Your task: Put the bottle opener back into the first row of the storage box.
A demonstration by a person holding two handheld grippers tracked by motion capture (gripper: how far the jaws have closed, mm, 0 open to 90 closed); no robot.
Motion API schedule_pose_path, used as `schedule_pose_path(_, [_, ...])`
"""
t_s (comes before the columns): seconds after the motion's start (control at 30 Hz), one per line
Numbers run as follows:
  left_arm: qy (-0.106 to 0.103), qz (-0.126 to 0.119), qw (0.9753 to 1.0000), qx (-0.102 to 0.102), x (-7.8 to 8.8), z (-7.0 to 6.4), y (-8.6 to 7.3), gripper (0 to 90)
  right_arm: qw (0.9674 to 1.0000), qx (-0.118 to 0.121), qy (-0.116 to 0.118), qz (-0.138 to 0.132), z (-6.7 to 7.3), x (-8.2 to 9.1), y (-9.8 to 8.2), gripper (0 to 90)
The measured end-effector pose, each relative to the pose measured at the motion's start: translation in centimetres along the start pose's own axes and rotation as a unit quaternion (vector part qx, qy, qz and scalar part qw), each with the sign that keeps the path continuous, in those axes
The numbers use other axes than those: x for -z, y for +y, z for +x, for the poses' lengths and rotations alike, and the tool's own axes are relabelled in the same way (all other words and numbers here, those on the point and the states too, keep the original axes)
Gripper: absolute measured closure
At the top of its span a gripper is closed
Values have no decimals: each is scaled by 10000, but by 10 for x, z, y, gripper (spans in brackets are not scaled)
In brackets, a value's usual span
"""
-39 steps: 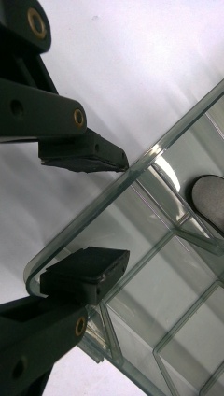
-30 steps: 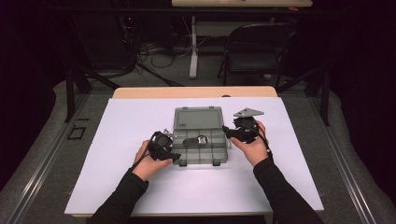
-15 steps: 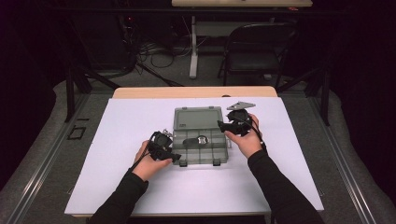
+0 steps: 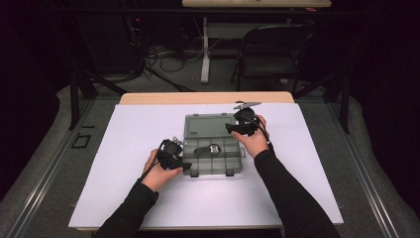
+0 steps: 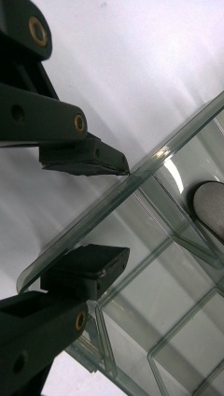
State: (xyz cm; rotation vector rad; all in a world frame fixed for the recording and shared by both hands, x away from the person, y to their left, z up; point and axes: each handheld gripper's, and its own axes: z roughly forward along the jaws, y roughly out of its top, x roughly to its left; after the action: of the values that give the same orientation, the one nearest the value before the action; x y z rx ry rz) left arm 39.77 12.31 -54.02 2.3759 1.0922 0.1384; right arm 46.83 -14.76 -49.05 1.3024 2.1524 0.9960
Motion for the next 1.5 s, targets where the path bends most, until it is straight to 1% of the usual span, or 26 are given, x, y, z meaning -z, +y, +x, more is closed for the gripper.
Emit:
schedule_pose_path(0.13, [60,3,10000,6,0,-1,0,543,9999,-61,-82,112,-3,-9,-1,441])
schedule_pose_path(0.27, [173,-3,9999,4,-1,-4,0,553,9997,-114,-126,151,-7,-15,-1,442])
schedule_pose_path(0.33, [194,-4,9998,-3,-1,-4,0,556,9997,-107,-149,165,-8,-17,-2,442])
schedule_pose_path(0.63, [171,-56,9998,63,-2,-4,-1,556,9994,-150,-172,246,-10,-26,-6,441])
schedule_pose_path(0.73, [170,-67,9998,68,-1,-4,-2,557,9994,-130,-183,279,-10,-29,-8,442])
schedule_pose_path(0.87, [170,-78,9998,66,-1,-4,-2,557,9993,-171,-172,301,-11,-31,-9,442])
schedule_pose_path(1.07, [173,-91,9998,64,-2,-4,-2,557,9991,-250,-139,302,-11,-32,-9,441])
schedule_pose_path(1.23, [173,-101,9998,67,-2,-4,-3,558,9987,-320,-92,387,-12,-35,-12,442])
schedule_pose_path(1.33, [168,-116,9998,89,-2,-4,-3,557,9986,-326,-60,415,-12,-38,-14,449])
schedule_pose_path(1.5, [171,-121,9997,88,-2,-4,-3,558,9982,-400,-26,435,-14,-41,-17,452])
